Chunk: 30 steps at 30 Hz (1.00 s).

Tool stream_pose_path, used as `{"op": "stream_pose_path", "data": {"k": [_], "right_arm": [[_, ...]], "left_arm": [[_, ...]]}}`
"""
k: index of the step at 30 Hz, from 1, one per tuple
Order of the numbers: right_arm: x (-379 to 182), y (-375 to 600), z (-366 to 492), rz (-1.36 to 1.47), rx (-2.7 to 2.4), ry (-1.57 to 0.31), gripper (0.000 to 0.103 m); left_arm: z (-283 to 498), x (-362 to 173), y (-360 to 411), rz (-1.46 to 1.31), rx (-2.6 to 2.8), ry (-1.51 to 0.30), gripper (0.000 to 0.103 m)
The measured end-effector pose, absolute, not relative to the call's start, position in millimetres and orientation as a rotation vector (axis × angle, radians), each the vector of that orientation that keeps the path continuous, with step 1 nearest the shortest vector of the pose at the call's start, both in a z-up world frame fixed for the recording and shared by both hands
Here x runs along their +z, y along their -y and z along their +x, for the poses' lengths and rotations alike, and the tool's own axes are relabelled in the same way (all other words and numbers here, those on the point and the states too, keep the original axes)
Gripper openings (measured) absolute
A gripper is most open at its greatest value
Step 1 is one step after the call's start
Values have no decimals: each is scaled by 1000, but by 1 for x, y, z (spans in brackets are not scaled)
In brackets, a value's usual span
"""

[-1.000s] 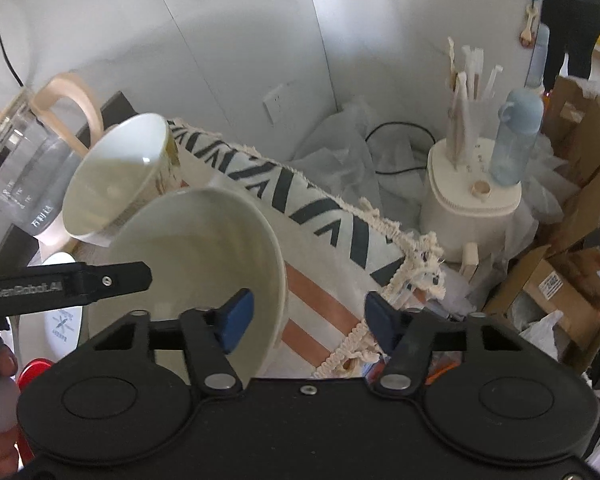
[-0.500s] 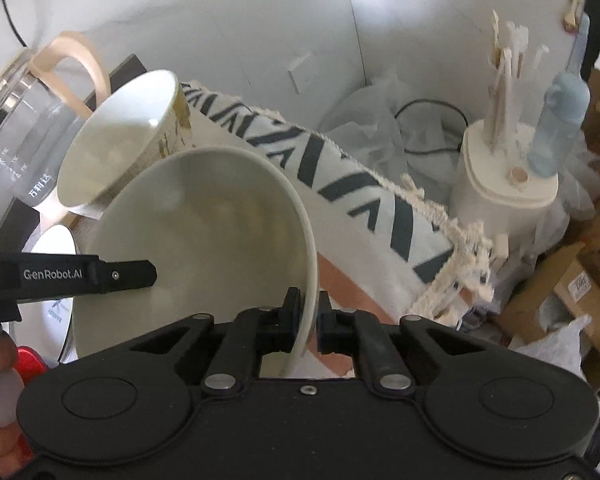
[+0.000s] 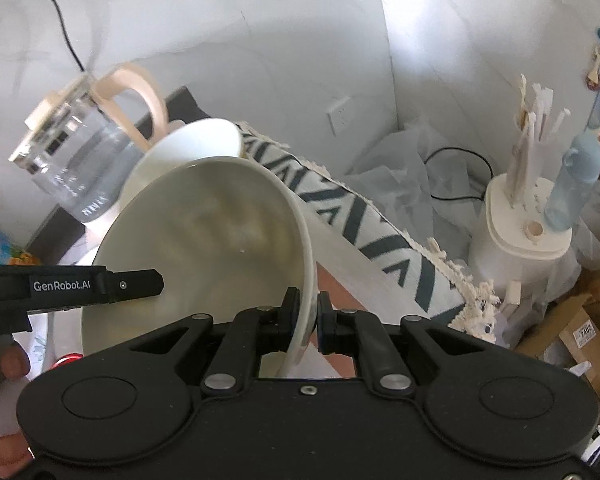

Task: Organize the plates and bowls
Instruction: 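Carry the large white bowl with both grippers over the red-and-black bowl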

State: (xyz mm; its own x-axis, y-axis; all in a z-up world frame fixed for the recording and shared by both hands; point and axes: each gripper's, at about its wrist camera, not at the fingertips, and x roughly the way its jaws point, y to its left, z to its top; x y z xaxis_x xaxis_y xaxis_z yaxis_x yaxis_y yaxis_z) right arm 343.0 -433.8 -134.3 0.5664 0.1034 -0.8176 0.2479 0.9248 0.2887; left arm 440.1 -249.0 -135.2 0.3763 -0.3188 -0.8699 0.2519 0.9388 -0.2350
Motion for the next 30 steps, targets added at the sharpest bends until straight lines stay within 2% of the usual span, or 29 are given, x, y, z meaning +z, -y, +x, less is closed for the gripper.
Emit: {"op": "stream_pose_path", "data": {"k": [16,30], "right_arm": [[-108,399,341,343,36,-932,9],[-92,368,339,289,132,-935,10]], "left_arm": [[416,-95,207,-131,-269,-1043,10],[395,-81,169,-185,-189,-1013,10]]}}
